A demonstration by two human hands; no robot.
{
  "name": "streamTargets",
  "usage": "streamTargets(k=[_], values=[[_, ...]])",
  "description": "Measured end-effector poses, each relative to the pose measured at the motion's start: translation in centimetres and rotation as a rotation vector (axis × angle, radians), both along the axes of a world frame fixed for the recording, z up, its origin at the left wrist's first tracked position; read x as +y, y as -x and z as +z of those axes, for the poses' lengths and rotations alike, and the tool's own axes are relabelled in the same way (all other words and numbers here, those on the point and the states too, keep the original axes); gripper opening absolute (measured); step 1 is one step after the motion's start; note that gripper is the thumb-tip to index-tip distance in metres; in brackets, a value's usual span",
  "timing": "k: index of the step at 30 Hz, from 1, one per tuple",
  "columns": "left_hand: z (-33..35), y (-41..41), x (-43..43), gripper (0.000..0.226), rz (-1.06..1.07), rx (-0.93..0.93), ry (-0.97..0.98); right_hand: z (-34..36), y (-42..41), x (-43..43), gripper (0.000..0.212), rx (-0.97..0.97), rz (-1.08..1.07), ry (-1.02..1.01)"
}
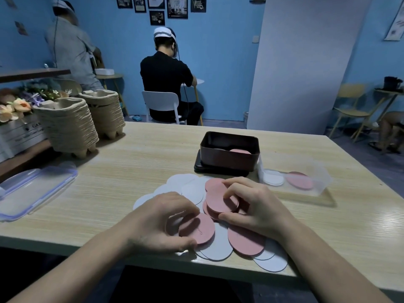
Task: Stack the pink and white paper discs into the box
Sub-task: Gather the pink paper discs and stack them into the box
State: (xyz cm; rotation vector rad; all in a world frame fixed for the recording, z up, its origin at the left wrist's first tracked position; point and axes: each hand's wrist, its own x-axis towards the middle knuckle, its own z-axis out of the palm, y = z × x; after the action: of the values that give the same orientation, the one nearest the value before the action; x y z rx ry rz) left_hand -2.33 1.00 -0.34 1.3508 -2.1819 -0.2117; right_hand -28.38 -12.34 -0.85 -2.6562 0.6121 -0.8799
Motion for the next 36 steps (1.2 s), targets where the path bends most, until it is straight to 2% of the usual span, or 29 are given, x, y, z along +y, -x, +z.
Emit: streamTargets(k=[3, 7, 12, 17, 23, 25, 30, 36], values=[[0.1, -0.5, -0.2, 0.040, -0.002, 0.052, -0.003, 0.0, 0.0, -0.1, 0.036, 0.009, -0.010, -0.007], [0.1, -1.0, -1.2, 0.039, -0.001, 0.105, 0.115, 0.1, -0.1, -0.1, 0.037, 0.046, -0.018, 0.002], [0.0, -0.6, -3.2, 0.038, 0.039, 0.039, 0.243, 0.0, -0.5, -0.1, 0.048, 0.058, -0.012, 0.017], [-0.7, -0.7, -4.1, 0.031, 0.046, 0.026, 0.237, -0.1, -0.8, 0.1, 0.049, 0.005, 0.040, 0.067], [-0.5, 0.3, -5.2, 0.027, 0.016, 0.045, 0.298, 0.4, -1.0, 0.3, 0.036, 0.051, 0.058, 0.070], [-0.3, 0.7, -5.6, 0.029, -0.003, 0.040, 0.302, 0.3, -1.0, 0.3, 0.030, 0.049, 0.045, 0.062], [-0.1, 0.3, -5.8, 0.043, -0.033, 0.080, 0.241, -0.1, -0.8, 0.1, 0.030, -0.019, 0.024, 0.029], [-0.7, 0.4, -5.6, 0.025, -0.037, 0.157, 0.291, 0.0, -0.7, -0.1, 0.031, -0.049, 0.016, 0.029]])
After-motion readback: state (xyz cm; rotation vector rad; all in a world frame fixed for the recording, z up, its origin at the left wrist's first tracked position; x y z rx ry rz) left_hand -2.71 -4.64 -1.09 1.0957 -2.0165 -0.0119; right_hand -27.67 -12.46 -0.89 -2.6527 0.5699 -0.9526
